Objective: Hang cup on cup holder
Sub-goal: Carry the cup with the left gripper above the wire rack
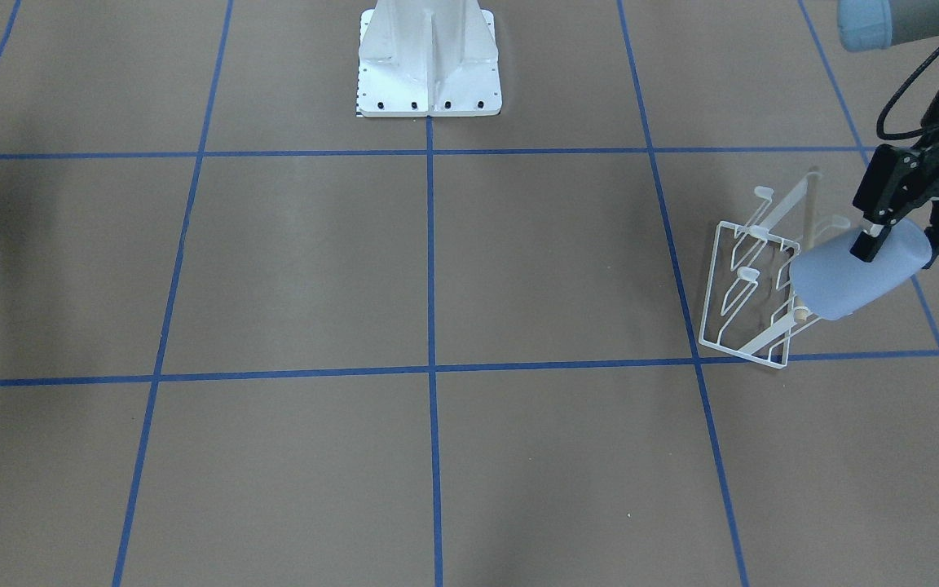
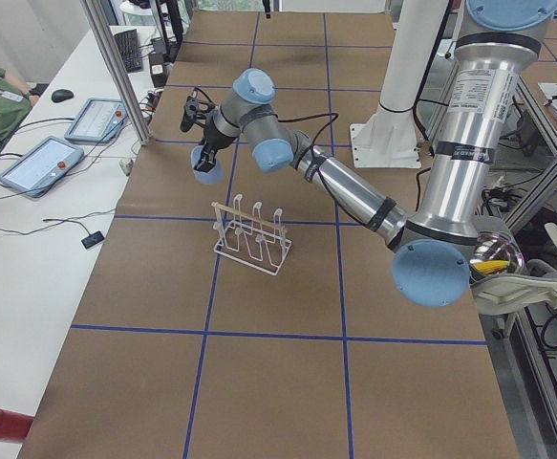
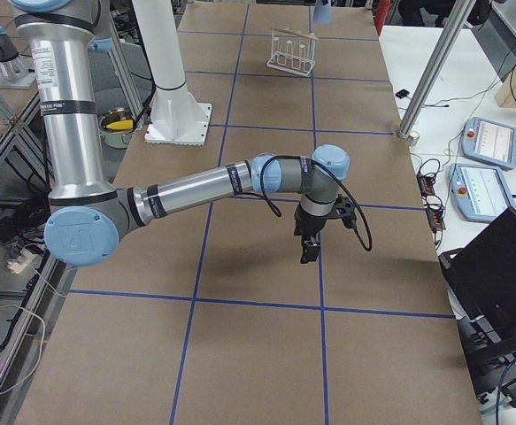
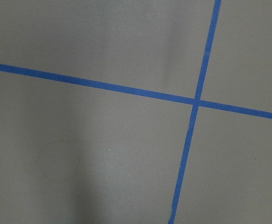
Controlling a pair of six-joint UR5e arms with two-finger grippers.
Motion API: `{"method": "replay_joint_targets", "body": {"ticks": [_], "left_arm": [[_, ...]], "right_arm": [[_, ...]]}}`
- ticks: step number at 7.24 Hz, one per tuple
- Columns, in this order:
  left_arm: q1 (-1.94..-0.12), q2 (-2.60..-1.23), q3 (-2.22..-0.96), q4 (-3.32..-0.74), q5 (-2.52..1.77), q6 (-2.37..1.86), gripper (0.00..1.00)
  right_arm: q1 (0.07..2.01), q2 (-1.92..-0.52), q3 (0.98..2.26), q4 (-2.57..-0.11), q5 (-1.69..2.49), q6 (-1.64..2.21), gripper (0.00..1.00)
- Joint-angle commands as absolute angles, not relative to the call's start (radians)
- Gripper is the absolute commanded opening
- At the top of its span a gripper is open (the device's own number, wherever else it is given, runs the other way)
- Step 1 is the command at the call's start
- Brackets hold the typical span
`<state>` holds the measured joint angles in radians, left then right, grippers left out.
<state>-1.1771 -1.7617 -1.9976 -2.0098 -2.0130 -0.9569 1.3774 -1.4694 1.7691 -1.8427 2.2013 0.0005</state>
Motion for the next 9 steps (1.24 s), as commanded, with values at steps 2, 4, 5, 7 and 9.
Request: {"method": "replay_joint_targets", "body": {"ticks": [2,4,5,7,9], "left_arm": [[-1.085,-1.753,-2.034,-1.924,-1.921,-0.928,0.00],[-1.053,-1.750,-2.034,-1.876,-1.881,-0.885,0.00],[-1.017,-1.750,-2.034,-1.867,-1.853,-0.885,0.00],[-1.002,-1.740,-2.034,-1.862,-1.852,-0.885,0.00],[-0.993,-1.729,-2.037,-1.859,-1.852,-0.865,0.00]], "right_arm": [[1.390,-1.476,1.775,-1.838,2.209,0.003,1.00],[1.391,-1.479,1.769,-1.841,2.212,0.011,1.00],[1.396,-1.480,1.769,-1.841,2.214,0.012,1.00],[1.396,-1.473,1.770,-1.844,2.215,0.047,1.00],[1.396,-1.473,1.770,-1.848,2.223,0.049,1.00]]}}
